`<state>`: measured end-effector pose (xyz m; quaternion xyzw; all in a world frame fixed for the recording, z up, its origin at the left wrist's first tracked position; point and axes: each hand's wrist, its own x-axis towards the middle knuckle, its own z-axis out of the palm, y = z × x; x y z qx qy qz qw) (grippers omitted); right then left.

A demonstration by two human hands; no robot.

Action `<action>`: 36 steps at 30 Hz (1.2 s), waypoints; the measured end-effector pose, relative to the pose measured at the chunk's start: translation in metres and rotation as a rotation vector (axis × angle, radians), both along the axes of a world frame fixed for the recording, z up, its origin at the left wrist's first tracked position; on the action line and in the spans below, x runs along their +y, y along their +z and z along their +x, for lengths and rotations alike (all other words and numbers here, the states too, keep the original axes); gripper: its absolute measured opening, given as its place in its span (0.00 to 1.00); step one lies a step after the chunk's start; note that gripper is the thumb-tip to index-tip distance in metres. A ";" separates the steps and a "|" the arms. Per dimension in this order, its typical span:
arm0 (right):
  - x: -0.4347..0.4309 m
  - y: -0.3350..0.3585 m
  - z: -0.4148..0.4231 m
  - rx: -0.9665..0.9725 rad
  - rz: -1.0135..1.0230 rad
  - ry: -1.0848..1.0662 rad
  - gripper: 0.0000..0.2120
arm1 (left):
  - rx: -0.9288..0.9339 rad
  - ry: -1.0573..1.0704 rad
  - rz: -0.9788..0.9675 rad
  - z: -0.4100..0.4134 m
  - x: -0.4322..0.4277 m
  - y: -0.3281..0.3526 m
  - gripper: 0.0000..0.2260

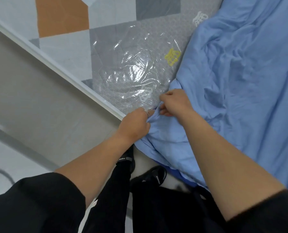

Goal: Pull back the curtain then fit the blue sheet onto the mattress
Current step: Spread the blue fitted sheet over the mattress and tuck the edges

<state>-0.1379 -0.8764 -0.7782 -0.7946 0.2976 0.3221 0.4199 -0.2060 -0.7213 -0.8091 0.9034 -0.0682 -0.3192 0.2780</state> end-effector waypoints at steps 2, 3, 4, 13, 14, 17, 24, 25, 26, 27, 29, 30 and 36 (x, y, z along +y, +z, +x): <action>0.014 -0.010 0.008 0.105 -0.163 0.200 0.12 | -0.036 -0.022 -0.006 -0.007 0.000 0.001 0.11; 0.018 -0.014 0.009 0.156 -0.229 0.282 0.14 | -0.054 -0.034 -0.021 -0.011 -0.002 0.003 0.11; 0.023 -0.018 0.011 0.211 -0.283 0.357 0.15 | -0.072 -0.049 -0.030 -0.015 -0.002 0.004 0.12; 0.040 -0.026 -0.018 -0.005 -0.189 -0.402 0.30 | -0.006 0.109 -0.240 -0.014 0.016 -0.006 0.19; 0.043 -0.023 -0.025 -0.075 -0.174 -0.542 0.29 | 0.048 0.188 -0.317 -0.012 0.022 -0.009 0.21; 0.048 -0.007 -0.043 -0.278 -0.162 -0.875 0.24 | 0.091 0.193 -0.392 -0.009 0.033 -0.016 0.13; 0.087 0.021 -0.062 -0.385 -0.132 -0.381 0.19 | 0.436 0.298 -0.623 0.003 0.049 -0.004 0.15; 0.091 0.020 -0.062 -0.338 -0.143 -0.250 0.23 | 0.493 0.458 -0.718 0.007 0.051 0.001 0.17; 0.094 0.018 -0.062 -0.283 -0.140 -0.134 0.25 | 0.500 0.631 -0.764 0.013 0.053 0.005 0.18; 0.095 0.015 -0.065 -0.243 -0.120 -0.032 0.26 | 0.467 0.765 -0.744 0.021 0.052 0.006 0.18; 0.094 0.014 -0.070 -0.313 -0.079 0.181 0.21 | 0.469 0.822 -0.675 0.042 0.048 0.008 0.17; 0.093 0.014 -0.073 -0.370 -0.062 0.280 0.17 | 0.522 0.795 -0.657 0.051 0.044 0.009 0.17; 0.077 0.009 -0.096 -0.506 0.006 0.625 0.14 | 0.676 0.769 -0.592 0.077 0.033 -0.007 0.10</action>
